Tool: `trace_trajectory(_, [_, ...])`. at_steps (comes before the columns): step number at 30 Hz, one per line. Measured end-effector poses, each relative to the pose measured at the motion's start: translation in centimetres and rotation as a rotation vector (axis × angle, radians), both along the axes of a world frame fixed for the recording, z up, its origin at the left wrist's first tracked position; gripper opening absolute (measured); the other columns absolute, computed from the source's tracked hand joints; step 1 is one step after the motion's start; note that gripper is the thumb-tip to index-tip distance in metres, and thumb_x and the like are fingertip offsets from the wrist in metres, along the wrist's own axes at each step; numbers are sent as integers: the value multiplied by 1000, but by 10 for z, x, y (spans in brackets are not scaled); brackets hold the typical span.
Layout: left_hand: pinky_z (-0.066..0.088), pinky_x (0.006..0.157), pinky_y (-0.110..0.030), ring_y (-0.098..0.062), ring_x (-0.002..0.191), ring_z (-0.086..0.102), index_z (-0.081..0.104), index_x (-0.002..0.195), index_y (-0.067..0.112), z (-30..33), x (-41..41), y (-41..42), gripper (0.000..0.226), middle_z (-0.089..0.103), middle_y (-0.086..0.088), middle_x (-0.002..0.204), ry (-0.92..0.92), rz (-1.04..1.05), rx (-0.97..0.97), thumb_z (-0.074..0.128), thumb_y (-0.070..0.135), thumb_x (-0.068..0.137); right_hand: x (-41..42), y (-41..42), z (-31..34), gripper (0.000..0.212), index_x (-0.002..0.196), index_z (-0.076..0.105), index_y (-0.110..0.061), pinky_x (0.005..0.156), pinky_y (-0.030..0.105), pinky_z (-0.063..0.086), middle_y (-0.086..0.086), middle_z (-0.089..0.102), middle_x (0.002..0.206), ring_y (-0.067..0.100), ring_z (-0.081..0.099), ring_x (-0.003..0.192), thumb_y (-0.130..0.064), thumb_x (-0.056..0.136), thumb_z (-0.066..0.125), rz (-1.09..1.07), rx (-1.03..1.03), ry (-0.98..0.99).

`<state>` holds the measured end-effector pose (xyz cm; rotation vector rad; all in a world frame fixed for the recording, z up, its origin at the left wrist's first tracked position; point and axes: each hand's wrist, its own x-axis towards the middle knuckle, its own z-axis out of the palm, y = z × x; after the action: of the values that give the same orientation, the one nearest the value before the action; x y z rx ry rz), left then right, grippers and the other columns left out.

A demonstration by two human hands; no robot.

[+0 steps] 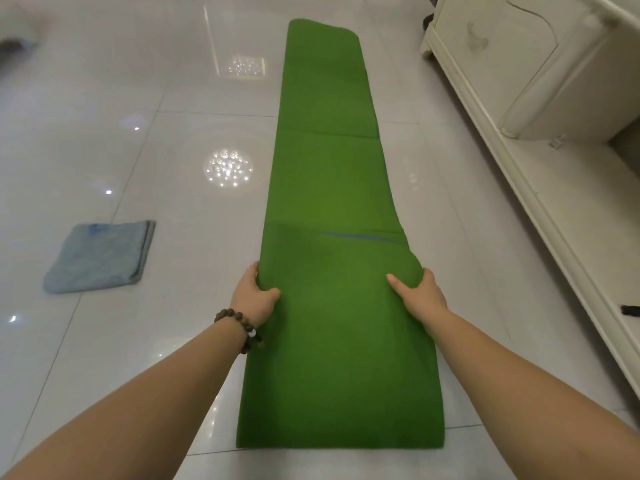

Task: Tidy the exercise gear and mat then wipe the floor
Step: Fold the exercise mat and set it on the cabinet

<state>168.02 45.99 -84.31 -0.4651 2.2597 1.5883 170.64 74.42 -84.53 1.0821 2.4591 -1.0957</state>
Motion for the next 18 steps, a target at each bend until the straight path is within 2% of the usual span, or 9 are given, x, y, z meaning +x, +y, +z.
trace_trajectory(2, [54,81,-39,-25,90,65,40,137,19,8,-2,0,56,64,-6,114,-17,76,77,54,1,86,-3,6,12,70,127,44,-12,90,41,49,8,58,119,30,58,104,-57,78,67,-78,-134,70])
trace_trajectory(4, [55,84,-45,-27,88,65,37,136,22,17,-7,1,55,63,-4,104,-27,130,129,50,2,87,-9,12,24,60,120,50,-10,88,43,52,8,61,113,29,61,98,-46,78,73,-141,-282,149])
trace_trajectory(6, [53,87,-45,-26,96,63,31,142,24,28,-14,3,57,60,-2,113,10,126,168,49,6,91,-16,17,37,54,117,50,-11,88,48,53,10,62,114,29,64,96,-35,77,77,-162,-381,251])
trace_trajectory(9, [46,100,-47,-26,119,55,28,148,29,47,-28,3,60,50,0,139,109,100,170,51,43,94,-27,20,59,50,118,51,-17,88,47,54,6,64,115,26,66,97,-33,78,76,-105,-446,371])
trace_trajectory(11, [51,90,-39,-22,110,59,34,145,26,60,-36,-1,61,57,-1,128,155,96,118,49,54,93,-32,21,74,50,121,52,-20,88,48,54,6,65,115,26,67,97,-33,79,76,-64,-472,409])
trace_trajectory(13, [54,77,-34,-19,91,65,39,139,23,72,-42,-5,54,64,1,103,173,111,125,53,46,93,-38,22,88,47,121,50,-19,84,48,55,10,65,112,30,67,95,-22,81,75,-58,-503,442])
trace_trajectory(14, [55,79,-38,-20,89,65,40,137,22,77,-45,-8,51,65,0,101,172,120,156,57,41,93,-39,22,96,46,121,50,-16,83,48,55,12,65,111,32,67,94,-15,81,74,-55,-521,453])
trace_trajectory(16, [52,90,-47,-25,99,64,46,130,17,86,-51,-14,44,63,-6,114,151,165,241,64,27,91,-43,20,108,46,120,49,-10,84,49,54,16,64,112,35,66,95,-4,81,72,-35,-524,456])
trace_trajectory(18, [51,93,-48,-25,101,63,49,126,8,95,-57,-18,41,61,-10,121,121,225,347,66,14,89,-46,19,118,49,122,48,-9,84,47,54,18,62,115,35,65,95,0,80,71,-2,-516,445])
